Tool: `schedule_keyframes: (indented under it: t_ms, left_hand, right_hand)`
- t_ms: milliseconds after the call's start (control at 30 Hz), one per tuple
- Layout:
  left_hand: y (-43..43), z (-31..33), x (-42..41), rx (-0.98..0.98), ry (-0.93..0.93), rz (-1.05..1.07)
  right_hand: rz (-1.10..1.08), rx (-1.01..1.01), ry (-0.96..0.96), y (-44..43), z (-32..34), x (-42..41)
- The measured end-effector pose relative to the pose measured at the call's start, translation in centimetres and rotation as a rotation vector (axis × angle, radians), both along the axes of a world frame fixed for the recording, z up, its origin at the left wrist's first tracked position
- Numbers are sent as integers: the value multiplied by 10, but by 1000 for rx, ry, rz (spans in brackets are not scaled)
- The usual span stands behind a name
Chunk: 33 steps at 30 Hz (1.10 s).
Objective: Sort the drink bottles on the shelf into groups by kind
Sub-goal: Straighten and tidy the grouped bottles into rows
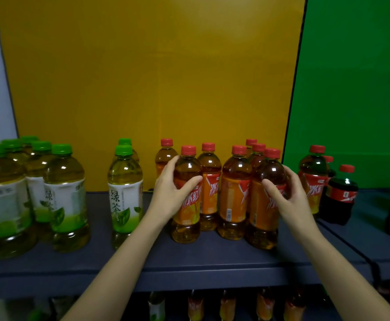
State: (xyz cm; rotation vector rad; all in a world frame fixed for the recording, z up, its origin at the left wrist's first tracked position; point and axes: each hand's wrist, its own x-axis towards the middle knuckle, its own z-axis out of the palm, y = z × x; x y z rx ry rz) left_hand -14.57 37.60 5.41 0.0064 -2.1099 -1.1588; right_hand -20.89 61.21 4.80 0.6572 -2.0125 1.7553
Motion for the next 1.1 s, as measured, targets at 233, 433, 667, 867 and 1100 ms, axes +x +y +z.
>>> schedule_keyframes:
  t_ms: [233,433,667,867,1100]
  left_hand:
    - [2,-20,45,-54,109,52]
    - [-37,-41,104,-4,420,256]
    - [-105,-62,92,73,-10,299]
    - [-127,-57,64,26,-233,135]
    - [-138,-49,24,140,-297,111]
  right_hand:
    - [-331,93,302,-9,-3,29]
    - [-27,69,482,-63,-1,74]
    - [327,290,183,-162,-32,90]
    - [242,328,41,-221,-49,92]
    - [166,271,-42,-238,-53,75]
